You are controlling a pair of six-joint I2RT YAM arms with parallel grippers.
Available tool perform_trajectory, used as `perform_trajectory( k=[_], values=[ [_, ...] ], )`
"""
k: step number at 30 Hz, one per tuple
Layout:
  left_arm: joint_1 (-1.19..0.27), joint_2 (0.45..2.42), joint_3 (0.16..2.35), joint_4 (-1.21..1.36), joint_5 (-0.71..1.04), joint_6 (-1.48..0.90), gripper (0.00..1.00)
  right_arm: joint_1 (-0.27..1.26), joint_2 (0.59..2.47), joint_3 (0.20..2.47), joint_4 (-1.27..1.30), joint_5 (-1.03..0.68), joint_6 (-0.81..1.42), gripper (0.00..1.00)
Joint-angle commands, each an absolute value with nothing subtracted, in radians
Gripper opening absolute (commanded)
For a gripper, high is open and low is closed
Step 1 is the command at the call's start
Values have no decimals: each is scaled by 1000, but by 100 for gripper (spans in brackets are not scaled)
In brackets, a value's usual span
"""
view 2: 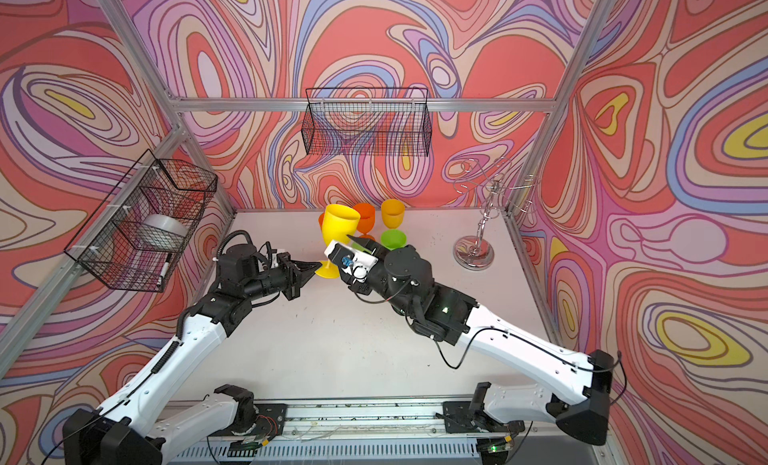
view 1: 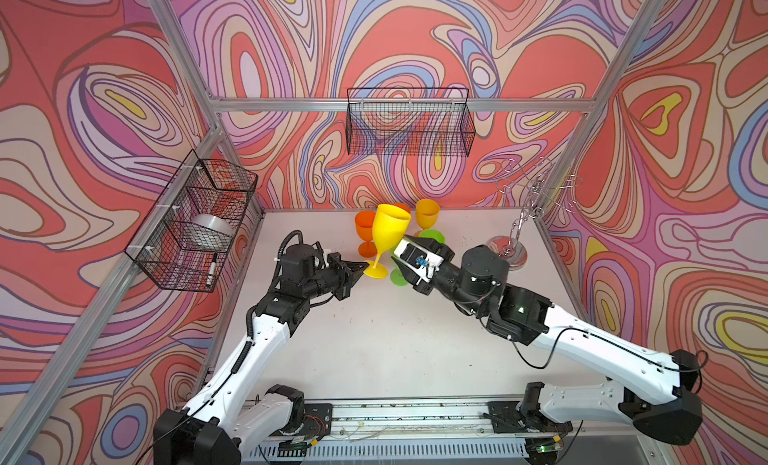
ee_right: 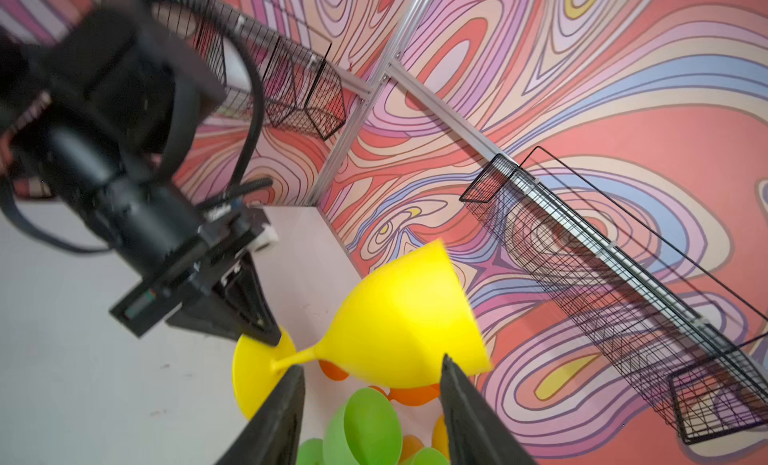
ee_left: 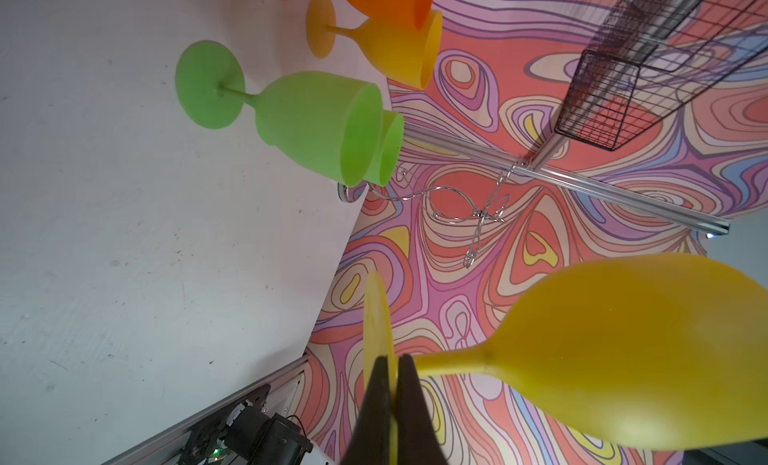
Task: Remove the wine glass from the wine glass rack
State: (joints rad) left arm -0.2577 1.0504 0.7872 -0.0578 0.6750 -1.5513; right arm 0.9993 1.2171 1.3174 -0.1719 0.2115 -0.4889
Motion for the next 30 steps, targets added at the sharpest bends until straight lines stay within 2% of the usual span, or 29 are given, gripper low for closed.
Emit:
perform_trajectory(
  k=[1, 3, 9, 13, 20, 30],
  values=[
    [-231, 1038, 724, 106, 754, -1498, 0, 908, 1254, 1458, -414, 86, -210, 55],
    [-216, 1031, 706, 121, 772, -1461, 0, 845, 1289, 1534, -478, -26, -124, 54],
    [-181, 1017, 645, 189, 815, -1382, 0, 812, 1442, 1791, -702, -89, -54, 55],
    [-159, 1018, 586, 280, 828, -1375, 0, 780, 1517, 1885, -780, -202, -18, 54],
    [-138, 1024, 530, 407, 844, -1399, 0, 776, 1614, 1972, -853, -287, -14, 49],
    [-111, 1026, 525, 413, 850, -1403, 0, 775, 1685, 2004, -873, -380, -16, 38]
  ],
)
